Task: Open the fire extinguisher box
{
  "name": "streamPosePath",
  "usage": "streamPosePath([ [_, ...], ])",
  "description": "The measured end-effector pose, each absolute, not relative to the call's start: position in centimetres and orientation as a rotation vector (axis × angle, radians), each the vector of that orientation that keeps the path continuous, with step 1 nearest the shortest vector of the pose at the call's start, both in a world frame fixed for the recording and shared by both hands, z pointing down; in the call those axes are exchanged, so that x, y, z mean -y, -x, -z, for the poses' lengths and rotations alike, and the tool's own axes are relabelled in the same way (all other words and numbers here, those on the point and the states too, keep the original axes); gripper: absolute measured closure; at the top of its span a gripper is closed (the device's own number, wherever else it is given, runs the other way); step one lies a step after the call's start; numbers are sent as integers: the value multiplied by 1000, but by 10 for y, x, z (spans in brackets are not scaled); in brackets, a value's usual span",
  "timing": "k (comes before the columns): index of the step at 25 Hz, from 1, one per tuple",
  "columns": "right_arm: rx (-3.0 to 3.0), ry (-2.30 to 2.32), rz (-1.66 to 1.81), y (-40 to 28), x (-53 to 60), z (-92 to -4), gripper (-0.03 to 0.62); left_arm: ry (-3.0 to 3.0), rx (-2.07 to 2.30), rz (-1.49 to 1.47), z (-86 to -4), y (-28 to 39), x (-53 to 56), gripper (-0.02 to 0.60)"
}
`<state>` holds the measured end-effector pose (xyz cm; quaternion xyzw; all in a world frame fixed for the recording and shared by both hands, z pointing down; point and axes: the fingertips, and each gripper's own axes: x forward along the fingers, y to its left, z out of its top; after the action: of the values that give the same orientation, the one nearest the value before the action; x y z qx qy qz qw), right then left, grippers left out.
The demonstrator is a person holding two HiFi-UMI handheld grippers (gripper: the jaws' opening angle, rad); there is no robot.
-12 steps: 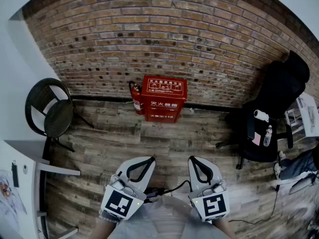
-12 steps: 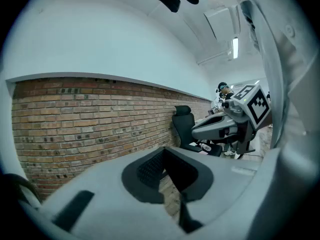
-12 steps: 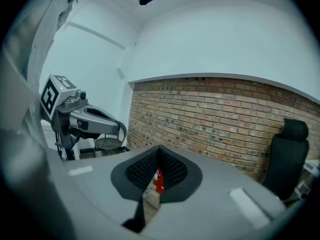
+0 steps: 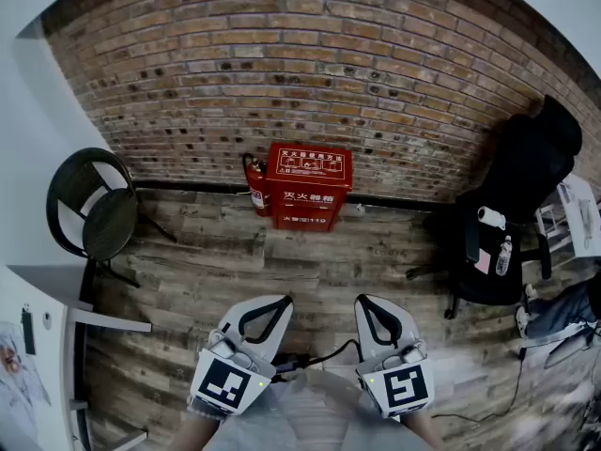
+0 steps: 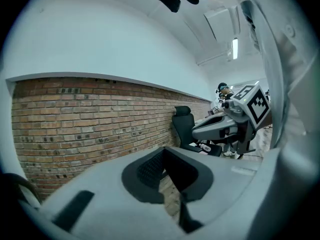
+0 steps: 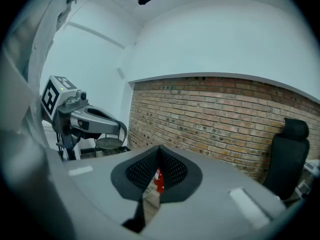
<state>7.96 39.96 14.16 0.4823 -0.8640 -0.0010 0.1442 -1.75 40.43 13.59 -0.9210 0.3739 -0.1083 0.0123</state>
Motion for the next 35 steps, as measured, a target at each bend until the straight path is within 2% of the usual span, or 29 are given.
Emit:
streamPosePath([
  [9,2457,-1500,-72,-87,-396,-144,585,2868,-1163,305,-132,26,-404,581],
  [35,2414,-1550,-7,-49,-422,-143,585,2849,-1073,222,-116,54,-417,581],
])
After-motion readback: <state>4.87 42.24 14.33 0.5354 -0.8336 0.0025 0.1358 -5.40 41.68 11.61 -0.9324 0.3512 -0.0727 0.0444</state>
